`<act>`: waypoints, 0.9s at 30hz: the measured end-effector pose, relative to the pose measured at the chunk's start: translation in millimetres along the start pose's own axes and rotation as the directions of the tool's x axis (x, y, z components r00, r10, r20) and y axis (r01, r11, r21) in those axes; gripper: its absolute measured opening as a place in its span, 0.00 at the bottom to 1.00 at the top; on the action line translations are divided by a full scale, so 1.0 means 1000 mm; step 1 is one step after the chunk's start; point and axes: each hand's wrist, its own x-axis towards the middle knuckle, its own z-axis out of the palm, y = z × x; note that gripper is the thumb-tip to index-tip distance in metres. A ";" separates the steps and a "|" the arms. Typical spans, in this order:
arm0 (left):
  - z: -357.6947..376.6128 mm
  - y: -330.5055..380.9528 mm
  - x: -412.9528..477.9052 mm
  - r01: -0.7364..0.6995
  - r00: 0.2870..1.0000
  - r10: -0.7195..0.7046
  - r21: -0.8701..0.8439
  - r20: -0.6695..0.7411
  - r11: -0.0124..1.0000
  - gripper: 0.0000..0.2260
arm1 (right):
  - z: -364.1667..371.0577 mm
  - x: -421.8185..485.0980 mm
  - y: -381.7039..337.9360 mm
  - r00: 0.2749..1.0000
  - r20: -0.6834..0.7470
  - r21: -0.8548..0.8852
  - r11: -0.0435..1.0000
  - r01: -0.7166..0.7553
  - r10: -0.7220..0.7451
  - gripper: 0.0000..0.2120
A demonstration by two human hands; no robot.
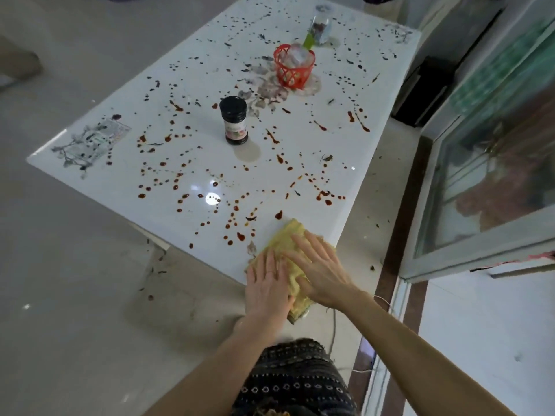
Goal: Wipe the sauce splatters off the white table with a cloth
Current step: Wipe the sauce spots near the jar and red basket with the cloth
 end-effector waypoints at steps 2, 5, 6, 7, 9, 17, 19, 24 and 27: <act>-0.003 -0.004 0.006 -0.004 0.999 0.003 0.014 0.034 1.000 0.39 | 0.003 0.006 0.008 0.997 0.060 -0.021 0.999 0.050 -0.049 0.31; -0.013 -0.012 0.017 0.029 0.999 -0.031 0.049 0.037 0.998 0.41 | 0.003 0.020 0.020 0.989 0.126 0.041 0.997 0.068 -0.072 0.35; -0.015 -0.014 0.018 0.061 0.997 -0.063 0.060 0.038 0.996 0.40 | 0.004 0.024 0.023 0.988 0.130 0.040 0.996 0.081 -0.086 0.36; -0.016 -0.014 0.016 0.103 0.994 -0.105 0.057 0.027 0.993 0.39 | 0.007 0.026 0.024 0.987 0.120 0.014 0.994 0.110 -0.110 0.35; -0.011 -0.009 0.007 0.197 0.979 -0.197 -0.007 -0.044 0.980 0.32 | 0.012 0.021 0.028 0.984 0.070 -0.049 0.985 0.165 -0.162 0.33; 0.001 0.007 -0.020 0.357 0.848 -0.501 -0.512 -0.172 0.781 0.27 | 0.024 0.038 0.011 0.854 -0.025 -0.120 0.850 0.513 -0.519 0.36; 0.006 0.001 -0.022 0.376 0.846 -0.513 -0.516 -0.149 0.770 0.26 | 0.031 0.046 0.012 0.815 0.046 -0.159 0.801 0.576 -0.577 0.36; 0.013 0.004 -0.018 0.395 0.863 -0.478 -0.371 -0.164 0.841 0.27 | 0.035 0.043 0.024 0.851 0.048 -0.179 0.834 0.523 -0.523 0.31; 0.014 0.011 -0.012 0.369 0.858 -0.470 -0.386 -0.209 0.845 0.28 | 0.042 0.026 0.024 0.879 -0.008 -0.160 0.868 0.470 -0.478 0.28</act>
